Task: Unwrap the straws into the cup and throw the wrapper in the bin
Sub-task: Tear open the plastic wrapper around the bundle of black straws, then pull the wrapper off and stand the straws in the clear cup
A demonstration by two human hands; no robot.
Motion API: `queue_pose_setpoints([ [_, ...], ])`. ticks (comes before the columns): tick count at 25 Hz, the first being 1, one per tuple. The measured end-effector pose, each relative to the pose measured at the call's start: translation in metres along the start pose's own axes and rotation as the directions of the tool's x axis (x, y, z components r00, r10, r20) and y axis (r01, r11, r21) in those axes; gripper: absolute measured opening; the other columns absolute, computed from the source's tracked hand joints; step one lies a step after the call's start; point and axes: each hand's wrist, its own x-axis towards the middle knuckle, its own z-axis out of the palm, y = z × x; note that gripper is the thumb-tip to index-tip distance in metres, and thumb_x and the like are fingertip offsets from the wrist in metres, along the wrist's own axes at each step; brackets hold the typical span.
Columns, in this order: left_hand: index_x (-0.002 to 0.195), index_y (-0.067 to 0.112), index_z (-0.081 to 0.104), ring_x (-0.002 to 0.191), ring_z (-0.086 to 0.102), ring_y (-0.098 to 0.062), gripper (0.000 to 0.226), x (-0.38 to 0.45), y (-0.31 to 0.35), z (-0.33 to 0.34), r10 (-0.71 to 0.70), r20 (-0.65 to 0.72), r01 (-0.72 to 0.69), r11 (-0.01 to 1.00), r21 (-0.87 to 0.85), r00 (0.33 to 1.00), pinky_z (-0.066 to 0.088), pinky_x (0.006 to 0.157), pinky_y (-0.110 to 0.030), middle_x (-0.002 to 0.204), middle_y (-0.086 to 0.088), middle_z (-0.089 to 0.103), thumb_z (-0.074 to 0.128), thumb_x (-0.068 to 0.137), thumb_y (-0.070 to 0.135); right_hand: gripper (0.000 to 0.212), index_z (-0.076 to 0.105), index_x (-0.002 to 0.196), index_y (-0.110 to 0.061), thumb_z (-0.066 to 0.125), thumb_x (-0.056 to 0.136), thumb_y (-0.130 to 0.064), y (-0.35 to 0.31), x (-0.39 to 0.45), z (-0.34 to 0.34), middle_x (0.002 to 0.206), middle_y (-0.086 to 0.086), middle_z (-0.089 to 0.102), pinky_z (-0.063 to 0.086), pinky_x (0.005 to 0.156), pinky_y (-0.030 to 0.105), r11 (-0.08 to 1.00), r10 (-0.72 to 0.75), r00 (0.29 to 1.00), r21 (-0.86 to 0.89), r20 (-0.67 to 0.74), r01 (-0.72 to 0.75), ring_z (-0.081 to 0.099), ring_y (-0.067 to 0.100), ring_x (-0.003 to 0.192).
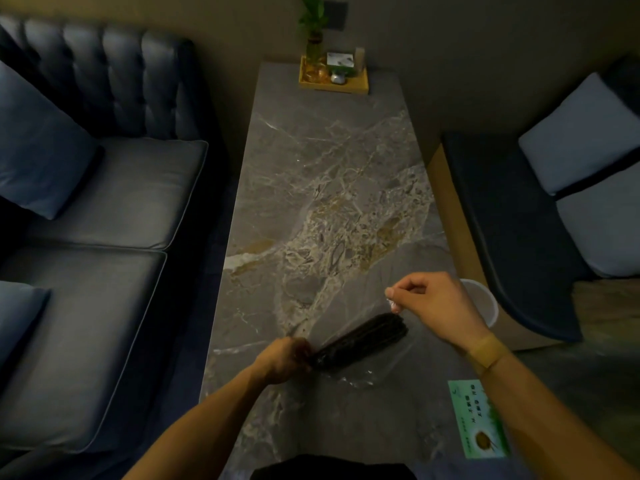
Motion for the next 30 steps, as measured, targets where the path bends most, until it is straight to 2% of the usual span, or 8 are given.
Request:
queue_pose_setpoints([
  [3,0.109,0.021,0.070,0.096,0.066,-0.015,0.026,0.000,-0.006,-0.002,0.009,-0.069,-0.011,0.999,-0.033,0.998,0.052,0.085,-0.029,0.104,0.001,0.072,0.071,0.083,0.021,0.018,0.074,0.069,-0.023,0.070,0.083,-0.033,0.012,0.004,-0.006,0.069,-0.008,0.075,0.057,0.076,0.043,1.000,-0.014,1.000,0.017,-0.017,0.014,0.070,0.010,0.068],
  [7,0.096,0.033,0.070,0.077,0.063,0.001,0.015,-0.010,-0.012,-0.008,0.007,-0.266,-0.034,0.995,-0.095,0.964,0.043,0.066,-0.009,0.087,0.014,0.068,0.069,0.087,0.021,0.014,0.075,0.066,-0.022,0.076,0.078,-0.027,0.036,0.009,-0.026,0.065,-0.004,0.075,0.057,0.073,0.040,0.998,0.001,0.997,0.055,-0.071,0.003,0.071,0.012,0.066],
  [13,0.090,0.035,0.069,0.071,0.064,0.009,0.022,-0.030,0.026,-0.016,0.030,-0.568,-0.137,0.980,-0.147,0.822,0.046,0.062,-0.006,0.079,0.013,0.070,0.074,0.084,0.014,0.009,0.075,0.071,-0.010,0.081,0.074,-0.016,0.074,0.011,-0.064,0.062,0.004,0.074,0.049,0.055,0.009,0.981,0.041,0.993,0.191,-0.110,-0.019,0.069,0.004,0.057],
  [15,0.094,0.028,0.073,0.072,0.064,-0.001,0.017,-0.038,0.043,-0.021,0.049,-0.640,-0.153,0.982,-0.109,0.766,0.046,0.062,-0.009,0.084,0.008,0.071,0.074,0.085,0.014,0.007,0.075,0.073,-0.007,0.080,0.075,-0.012,0.084,0.011,-0.078,0.066,0.008,0.074,0.049,0.053,0.008,0.966,0.046,0.994,0.259,-0.094,-0.020,0.068,0.003,0.056],
  [19,0.099,0.016,0.074,0.079,0.063,-0.022,0.017,-0.055,0.085,-0.033,0.084,-0.746,-0.163,0.986,-0.033,0.661,0.052,0.071,-0.033,0.089,-0.005,0.068,0.072,0.085,0.007,0.007,0.074,0.079,-0.007,0.078,0.076,-0.012,0.099,0.010,-0.108,0.068,0.009,0.075,0.049,0.049,0.010,0.918,0.078,0.995,0.393,-0.064,-0.046,0.068,0.005,0.056],
  [22,0.103,0.013,0.075,0.083,0.064,-0.024,0.022,-0.062,0.118,-0.038,0.120,-0.819,-0.217,0.976,-0.005,0.561,0.051,0.071,-0.027,0.092,-0.005,0.067,0.070,0.085,0.001,0.008,0.074,0.083,-0.009,0.075,0.080,-0.016,0.112,0.009,-0.130,0.068,0.005,0.074,0.051,0.052,0.018,0.893,0.079,0.996,0.446,-0.045,-0.051,0.065,0.002,0.053],
  [27,0.099,0.032,0.070,0.080,0.064,-0.020,0.031,-0.071,0.157,-0.040,0.092,-0.837,-0.369,0.919,-0.137,0.540,0.052,0.078,-0.028,0.085,-0.017,0.068,0.070,0.085,0.004,0.012,0.073,0.079,-0.009,0.072,0.084,-0.019,0.138,0.007,-0.151,0.056,-0.005,0.071,0.040,0.036,0.010,0.871,0.102,0.994,0.485,-0.038,-0.071,0.055,-0.005,0.042],
  [30,0.092,0.039,0.071,0.073,0.063,-0.022,0.034,-0.078,0.169,-0.042,0.069,-0.827,-0.431,0.876,-0.218,0.559,0.051,0.076,-0.037,0.079,-0.021,0.066,0.072,0.084,0.006,0.012,0.072,0.076,-0.009,0.071,0.085,-0.018,0.151,0.006,-0.151,0.056,-0.004,0.072,0.046,0.043,0.013,0.840,0.130,0.991,0.536,-0.041,-0.089,0.061,-0.003,0.048],
])
